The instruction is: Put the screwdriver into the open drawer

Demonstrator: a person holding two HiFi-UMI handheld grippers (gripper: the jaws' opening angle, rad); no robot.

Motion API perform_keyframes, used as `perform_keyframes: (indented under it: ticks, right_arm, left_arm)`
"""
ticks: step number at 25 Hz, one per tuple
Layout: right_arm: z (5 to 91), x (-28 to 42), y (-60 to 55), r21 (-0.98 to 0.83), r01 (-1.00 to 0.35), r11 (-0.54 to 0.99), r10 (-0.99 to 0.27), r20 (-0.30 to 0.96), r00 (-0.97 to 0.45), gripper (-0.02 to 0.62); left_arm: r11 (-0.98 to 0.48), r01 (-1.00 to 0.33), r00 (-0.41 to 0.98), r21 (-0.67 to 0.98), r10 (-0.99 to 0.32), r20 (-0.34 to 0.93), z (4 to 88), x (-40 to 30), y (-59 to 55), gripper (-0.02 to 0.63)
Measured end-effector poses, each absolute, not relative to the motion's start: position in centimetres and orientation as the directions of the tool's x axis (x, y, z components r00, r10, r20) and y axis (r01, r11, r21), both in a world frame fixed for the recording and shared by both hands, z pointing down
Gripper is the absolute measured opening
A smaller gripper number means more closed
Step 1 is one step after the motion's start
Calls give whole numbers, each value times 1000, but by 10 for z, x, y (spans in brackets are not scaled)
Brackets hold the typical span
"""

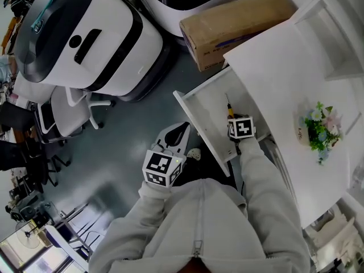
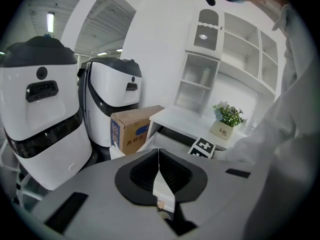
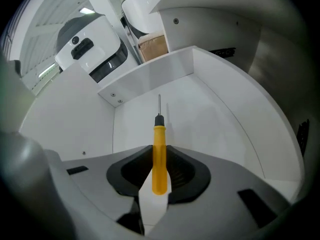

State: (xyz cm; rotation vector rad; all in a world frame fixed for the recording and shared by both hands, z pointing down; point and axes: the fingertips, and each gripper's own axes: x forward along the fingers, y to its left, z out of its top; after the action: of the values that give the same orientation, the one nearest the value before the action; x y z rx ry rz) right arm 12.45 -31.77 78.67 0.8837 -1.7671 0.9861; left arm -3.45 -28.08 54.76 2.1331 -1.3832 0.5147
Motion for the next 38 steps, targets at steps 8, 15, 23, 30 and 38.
perform_keyframes:
  ticks: [8, 15, 23, 30, 38]
  right_arm:
    - [806, 112, -324, -254, -869, 425, -126, 934, -334, 97]
    - [811, 110, -327, -223, -894, 388, -146, 943, -298, 97]
    - [811, 113, -326, -194, -908, 370, -162, 949, -269, 98]
    - [809, 119, -326, -188, -919, 347, -182, 948, -263, 135]
    - [806, 122, -325, -193, -921, 339, -198, 942, -270, 189]
  left_arm:
    - [-313, -922, 387, 229, -703, 597, 553, -39, -285, 18]
    - [-296, -925, 380, 240, -683, 624, 561, -44, -275, 18]
    - [-302, -920, 391, 249, -688, 612, 558, -43, -272, 18]
    - [-306, -919, 393, 247, -674, 626, 562, -46, -263, 18]
    - [-330, -908, 417, 257, -665, 619, 562, -35, -263, 18]
